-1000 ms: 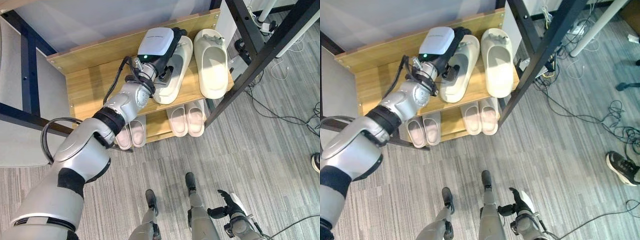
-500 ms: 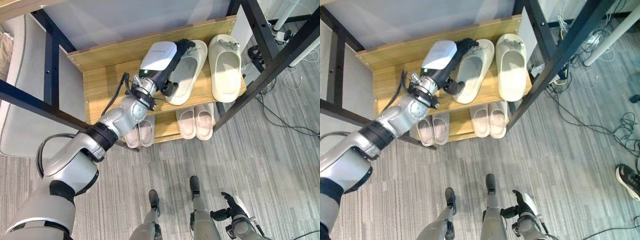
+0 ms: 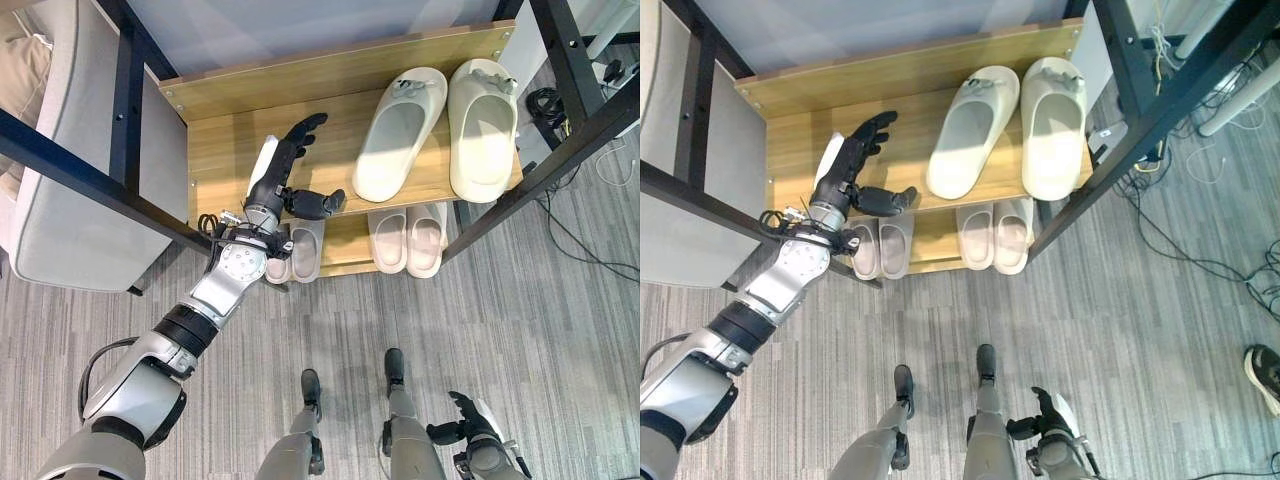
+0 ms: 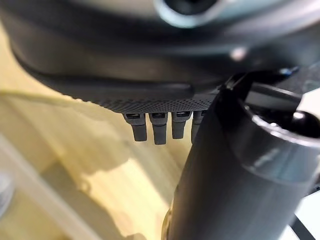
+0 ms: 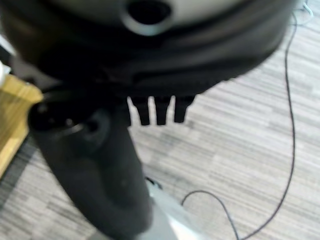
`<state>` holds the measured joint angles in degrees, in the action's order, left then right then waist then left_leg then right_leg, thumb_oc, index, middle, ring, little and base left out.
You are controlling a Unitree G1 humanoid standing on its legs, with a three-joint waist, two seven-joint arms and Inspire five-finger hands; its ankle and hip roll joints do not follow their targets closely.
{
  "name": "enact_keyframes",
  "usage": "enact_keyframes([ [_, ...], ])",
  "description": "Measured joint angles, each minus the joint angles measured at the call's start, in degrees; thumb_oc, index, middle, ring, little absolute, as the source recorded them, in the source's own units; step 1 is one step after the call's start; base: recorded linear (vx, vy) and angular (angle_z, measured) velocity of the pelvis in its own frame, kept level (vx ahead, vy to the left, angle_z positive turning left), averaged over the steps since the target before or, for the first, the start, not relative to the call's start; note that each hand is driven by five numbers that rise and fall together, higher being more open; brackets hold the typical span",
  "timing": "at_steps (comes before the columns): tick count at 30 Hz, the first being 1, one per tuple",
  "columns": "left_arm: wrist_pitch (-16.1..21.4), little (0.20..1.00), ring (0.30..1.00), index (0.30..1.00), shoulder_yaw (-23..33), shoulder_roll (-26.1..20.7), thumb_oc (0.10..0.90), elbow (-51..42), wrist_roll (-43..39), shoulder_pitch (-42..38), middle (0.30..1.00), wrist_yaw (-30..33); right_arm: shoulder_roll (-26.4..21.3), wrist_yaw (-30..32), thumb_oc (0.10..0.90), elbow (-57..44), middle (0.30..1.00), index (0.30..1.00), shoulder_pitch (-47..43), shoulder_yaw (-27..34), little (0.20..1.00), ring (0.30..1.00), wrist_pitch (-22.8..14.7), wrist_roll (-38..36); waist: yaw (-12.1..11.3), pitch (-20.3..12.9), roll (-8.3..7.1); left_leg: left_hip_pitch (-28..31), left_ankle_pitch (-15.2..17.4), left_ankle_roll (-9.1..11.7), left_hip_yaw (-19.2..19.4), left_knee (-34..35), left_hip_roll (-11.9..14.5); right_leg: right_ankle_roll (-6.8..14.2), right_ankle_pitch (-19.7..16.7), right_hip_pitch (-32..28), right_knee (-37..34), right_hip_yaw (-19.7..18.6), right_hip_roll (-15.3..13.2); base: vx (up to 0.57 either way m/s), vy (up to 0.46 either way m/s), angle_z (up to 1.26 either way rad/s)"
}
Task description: Arrange the slippers neatly on the shoe rack.
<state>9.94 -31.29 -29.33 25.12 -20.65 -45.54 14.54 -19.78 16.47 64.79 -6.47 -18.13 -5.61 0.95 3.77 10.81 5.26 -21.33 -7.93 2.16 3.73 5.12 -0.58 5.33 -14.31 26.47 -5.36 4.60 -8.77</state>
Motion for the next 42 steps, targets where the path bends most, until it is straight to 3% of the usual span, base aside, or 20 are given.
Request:
enact_keyframes([
  [7,0.57,0.900,0.900,0.900,0.47,0.11,0.800,-1.96,-4.14,2.02,0.900,-2.75,0.04,-0.31,0.800,0.02,0.900,0.900,0.00,-0.13,0.900,0.900,0.22,0.01,0.14,0.00,0.00,0.67,0.00,0.00,-0.24,0.00,0.11,0.01,0.02,-0.74,0.00,0.09,0.11,0.00,0.000,0.00],
  [13,1.13,0.900,0.900,0.900,1.02,3.78,0.800,-5.91,-6.30,6.69,0.900,-3.67,0.08,-0.41,0.800,0.07,0.900,0.900,0.06,-0.61,0.900,0.900,0.74,0.03,0.02,0.00,0.00,1.00,0.00,0.01,-0.98,0.00,0.14,0.08,0.16,-1.35,-0.01,0.58,0.11,0.00,-0.012,0.05],
  [30,1.13,0.900,0.900,0.900,0.66,6.57,0.800,-6.09,-2.69,6.75,0.900,-2.52,0.10,-0.15,0.800,0.07,0.900,0.900,0.04,-0.65,0.900,0.900,0.71,0.02,0.00,-0.05,0.07,0.84,-0.02,0.03,-0.96,0.00,0.12,0.09,0.17,-1.19,-0.01,0.66,0.05,0.00,0.000,0.00],
  [42,1.12,0.900,0.900,0.900,-0.04,7.65,0.800,-6.09,-2.21,6.42,0.900,-2.62,-0.63,-0.06,0.800,0.10,0.900,0.900,0.05,-0.63,0.900,0.900,0.78,-0.01,0.02,-1.06,1.61,1.04,-0.08,-0.05,-0.58,0.00,0.07,0.07,0.15,-1.20,0.00,0.24,0.03,0.00,-0.003,-0.01],
])
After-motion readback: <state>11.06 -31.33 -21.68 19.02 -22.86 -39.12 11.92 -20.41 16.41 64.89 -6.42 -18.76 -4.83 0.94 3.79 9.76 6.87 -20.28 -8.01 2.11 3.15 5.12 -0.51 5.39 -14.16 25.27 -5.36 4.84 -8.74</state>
